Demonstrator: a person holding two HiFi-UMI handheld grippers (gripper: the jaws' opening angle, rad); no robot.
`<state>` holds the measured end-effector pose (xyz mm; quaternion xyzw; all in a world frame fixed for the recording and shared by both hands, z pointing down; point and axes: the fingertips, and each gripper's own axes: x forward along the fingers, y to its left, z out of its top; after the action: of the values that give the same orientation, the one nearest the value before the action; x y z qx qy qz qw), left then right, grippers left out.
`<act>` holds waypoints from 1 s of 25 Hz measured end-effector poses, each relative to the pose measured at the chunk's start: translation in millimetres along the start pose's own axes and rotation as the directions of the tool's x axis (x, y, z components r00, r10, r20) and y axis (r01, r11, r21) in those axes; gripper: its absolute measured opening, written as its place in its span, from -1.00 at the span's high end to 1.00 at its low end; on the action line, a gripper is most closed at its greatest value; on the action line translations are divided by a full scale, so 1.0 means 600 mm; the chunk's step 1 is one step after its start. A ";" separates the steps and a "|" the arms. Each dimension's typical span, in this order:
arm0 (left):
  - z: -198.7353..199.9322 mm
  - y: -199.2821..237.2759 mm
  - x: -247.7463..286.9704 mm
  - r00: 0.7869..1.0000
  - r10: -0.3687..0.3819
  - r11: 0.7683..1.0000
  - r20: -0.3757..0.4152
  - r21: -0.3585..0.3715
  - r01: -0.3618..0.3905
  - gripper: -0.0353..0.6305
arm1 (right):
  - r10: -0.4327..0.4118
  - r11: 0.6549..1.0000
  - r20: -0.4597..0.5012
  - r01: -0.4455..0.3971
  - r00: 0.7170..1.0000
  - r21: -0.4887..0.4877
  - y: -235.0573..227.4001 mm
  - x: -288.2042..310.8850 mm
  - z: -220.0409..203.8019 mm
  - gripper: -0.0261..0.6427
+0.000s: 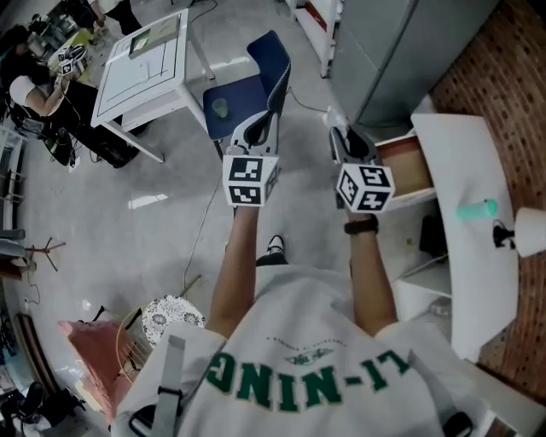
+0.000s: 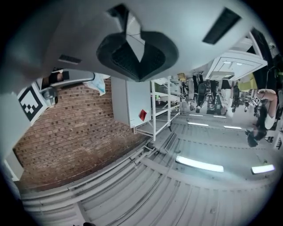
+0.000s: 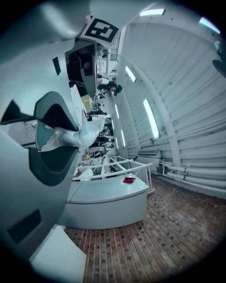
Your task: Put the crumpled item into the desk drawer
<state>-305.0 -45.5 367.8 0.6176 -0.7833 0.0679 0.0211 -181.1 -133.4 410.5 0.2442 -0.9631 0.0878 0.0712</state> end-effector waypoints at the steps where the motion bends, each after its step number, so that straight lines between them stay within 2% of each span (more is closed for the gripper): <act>1: 0.002 0.008 0.017 1.000 -0.024 1.000 0.000 0.000 0.024 0.89 | -0.022 1.000 0.001 0.022 1.000 0.004 -0.003 0.013 0.003 0.65; 5: -0.011 0.015 0.083 0.989 -0.150 0.989 -0.017 -0.004 0.150 0.89 | -0.124 0.992 -0.003 0.124 0.992 0.021 -0.019 0.042 -0.001 0.65; 9: -0.021 -0.031 0.142 0.957 -0.288 0.957 -0.032 -0.025 0.288 0.89 | -0.273 0.960 -0.026 0.274 0.962 0.054 -0.077 0.014 -0.015 0.65; 12: -0.030 -0.079 0.183 0.924 -0.379 0.925 -0.050 -0.038 0.378 0.89 | -0.386 0.918 -0.028 0.387 0.922 0.089 -0.143 -0.017 -0.020 0.65; 14: -0.041 -0.116 0.209 0.902 -0.427 0.904 -0.065 -0.041 0.425 0.89 | -0.433 0.896 -0.035 0.434 0.901 0.095 -0.181 -0.038 -0.026 0.65; 17: -0.039 -0.195 0.252 0.870 -0.489 0.872 -0.064 -0.043 0.487 0.89 | -0.484 0.868 -0.048 0.486 0.874 0.104 -0.241 -0.081 -0.042 0.65; 21: -0.011 -0.319 0.312 0.805 -0.591 0.806 -0.041 -0.018 0.591 0.89 | -0.562 0.813 -0.062 0.564 0.825 0.143 -0.321 -0.136 -0.058 0.65; 25: 0.003 -0.402 0.354 0.769 -0.638 0.769 -0.043 0.024 0.639 0.89 | -0.589 0.790 -0.074 0.592 0.805 0.160 -0.379 -0.162 -0.074 0.65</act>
<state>-121.3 -305.7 410.2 0.8460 -0.5251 0.0813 0.0440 17.4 -276.9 466.6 0.5368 -0.8265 0.1479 0.0831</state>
